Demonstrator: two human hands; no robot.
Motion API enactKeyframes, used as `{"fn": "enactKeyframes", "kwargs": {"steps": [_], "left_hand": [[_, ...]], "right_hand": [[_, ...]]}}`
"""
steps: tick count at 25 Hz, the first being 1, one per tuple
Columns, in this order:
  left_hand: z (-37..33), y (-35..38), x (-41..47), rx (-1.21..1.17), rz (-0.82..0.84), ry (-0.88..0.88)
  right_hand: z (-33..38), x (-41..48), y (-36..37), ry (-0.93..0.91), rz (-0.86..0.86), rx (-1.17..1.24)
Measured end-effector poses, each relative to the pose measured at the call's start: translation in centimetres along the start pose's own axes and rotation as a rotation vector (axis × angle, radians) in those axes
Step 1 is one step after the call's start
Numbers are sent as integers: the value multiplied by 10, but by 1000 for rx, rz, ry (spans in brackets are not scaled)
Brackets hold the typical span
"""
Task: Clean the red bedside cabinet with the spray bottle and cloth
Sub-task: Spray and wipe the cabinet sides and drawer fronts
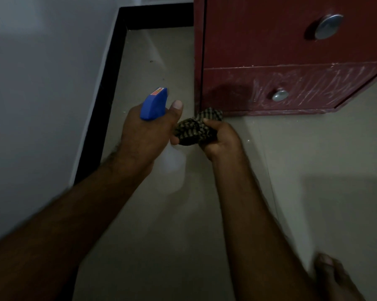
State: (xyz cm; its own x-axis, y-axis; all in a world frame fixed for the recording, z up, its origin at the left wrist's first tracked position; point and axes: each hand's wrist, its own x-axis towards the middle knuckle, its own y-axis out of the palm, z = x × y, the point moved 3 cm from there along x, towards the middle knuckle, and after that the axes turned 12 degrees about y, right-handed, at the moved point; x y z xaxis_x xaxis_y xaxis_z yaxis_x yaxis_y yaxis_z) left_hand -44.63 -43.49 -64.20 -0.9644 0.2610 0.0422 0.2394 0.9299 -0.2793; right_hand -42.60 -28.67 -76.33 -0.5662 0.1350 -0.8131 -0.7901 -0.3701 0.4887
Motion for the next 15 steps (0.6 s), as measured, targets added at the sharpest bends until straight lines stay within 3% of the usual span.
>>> {"fn": "enactKeyframes", "kwargs": {"steps": [3,7,12,15], "left_hand": [[-2,2,-1,0,18,-5],[2,5,-4,14,15,-21],[5,4,-1,29,31,-18],[8,2,0,27,38,-21]], "right_hand": [[-8,14,-13,49,-126,-26],[-17,46,-18,-48,-260,-171],[-14,77,-15,-145,-179,-164],[-9,39,-3,-181,-181,-171]]}}
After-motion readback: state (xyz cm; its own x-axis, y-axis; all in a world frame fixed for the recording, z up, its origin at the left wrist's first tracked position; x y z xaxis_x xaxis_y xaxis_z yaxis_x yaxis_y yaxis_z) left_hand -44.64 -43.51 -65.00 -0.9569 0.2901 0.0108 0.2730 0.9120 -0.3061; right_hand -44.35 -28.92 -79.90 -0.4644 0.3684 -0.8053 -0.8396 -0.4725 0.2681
